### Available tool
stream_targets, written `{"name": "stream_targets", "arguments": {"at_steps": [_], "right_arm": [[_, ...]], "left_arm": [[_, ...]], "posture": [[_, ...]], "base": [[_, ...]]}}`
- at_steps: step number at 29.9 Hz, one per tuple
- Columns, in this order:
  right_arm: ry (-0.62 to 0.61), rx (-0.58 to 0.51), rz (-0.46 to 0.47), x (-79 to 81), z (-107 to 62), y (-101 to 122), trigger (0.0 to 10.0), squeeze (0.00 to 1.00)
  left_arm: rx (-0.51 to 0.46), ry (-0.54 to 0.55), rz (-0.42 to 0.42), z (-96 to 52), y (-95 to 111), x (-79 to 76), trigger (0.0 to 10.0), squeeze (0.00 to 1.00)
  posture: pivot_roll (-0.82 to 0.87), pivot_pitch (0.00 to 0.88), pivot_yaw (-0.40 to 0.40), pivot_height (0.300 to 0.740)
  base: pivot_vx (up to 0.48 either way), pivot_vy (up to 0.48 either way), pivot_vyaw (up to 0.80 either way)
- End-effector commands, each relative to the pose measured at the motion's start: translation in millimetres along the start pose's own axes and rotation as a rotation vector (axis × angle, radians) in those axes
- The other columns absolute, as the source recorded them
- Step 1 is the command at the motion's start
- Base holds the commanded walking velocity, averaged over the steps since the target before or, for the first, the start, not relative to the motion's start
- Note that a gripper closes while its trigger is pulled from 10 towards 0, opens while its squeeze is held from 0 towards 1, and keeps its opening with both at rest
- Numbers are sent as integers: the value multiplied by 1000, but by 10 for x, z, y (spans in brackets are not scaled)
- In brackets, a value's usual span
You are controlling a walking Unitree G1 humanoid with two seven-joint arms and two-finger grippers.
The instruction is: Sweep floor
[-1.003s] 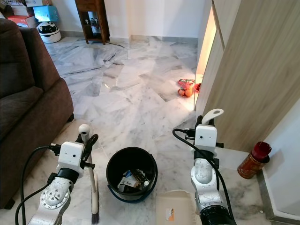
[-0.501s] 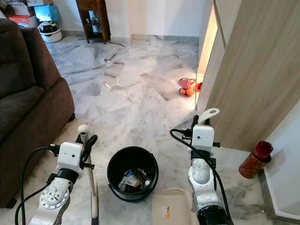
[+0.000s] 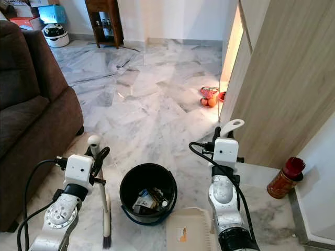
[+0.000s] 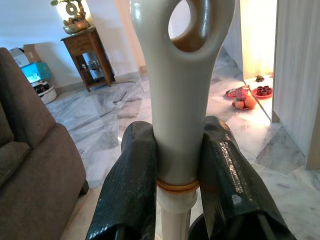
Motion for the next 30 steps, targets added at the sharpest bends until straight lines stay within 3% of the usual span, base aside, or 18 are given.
{"name": "stream_targets", "arguments": {"at_steps": [1, 11, 30], "right_arm": [[-6, -31, 17, 10, 58, 84, 10000, 0], [-22, 7, 56, -22, 48, 14, 10000, 0], [3, 0, 75, 1, 73, 34, 10000, 0]], "left_arm": [[-21, -1, 19, 41, 60, 37, 10000, 0], [-32, -9, 8, 62, 72, -19, 10000, 0], [-38, -7, -1, 44, 58, -42, 10000, 0]], "posture": [[126, 19, 60, 740], [135, 3, 45, 740], [126, 0, 36, 740]], "base": [[0, 0, 0], [0, 0, 0], [-263, 0, 0]]}}
Point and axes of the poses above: a point about 5 cm out from each wrist's last joint towards the gripper, its own z axis pointing out of the wrist towards the gripper, its own y axis along the axis of the wrist's last joint, x = y × z, the point moved 3 cm from there along z, pointing out of the wrist towards the gripper, and after that the axes turned 13 degrees about -z, right-handed, at the moved point
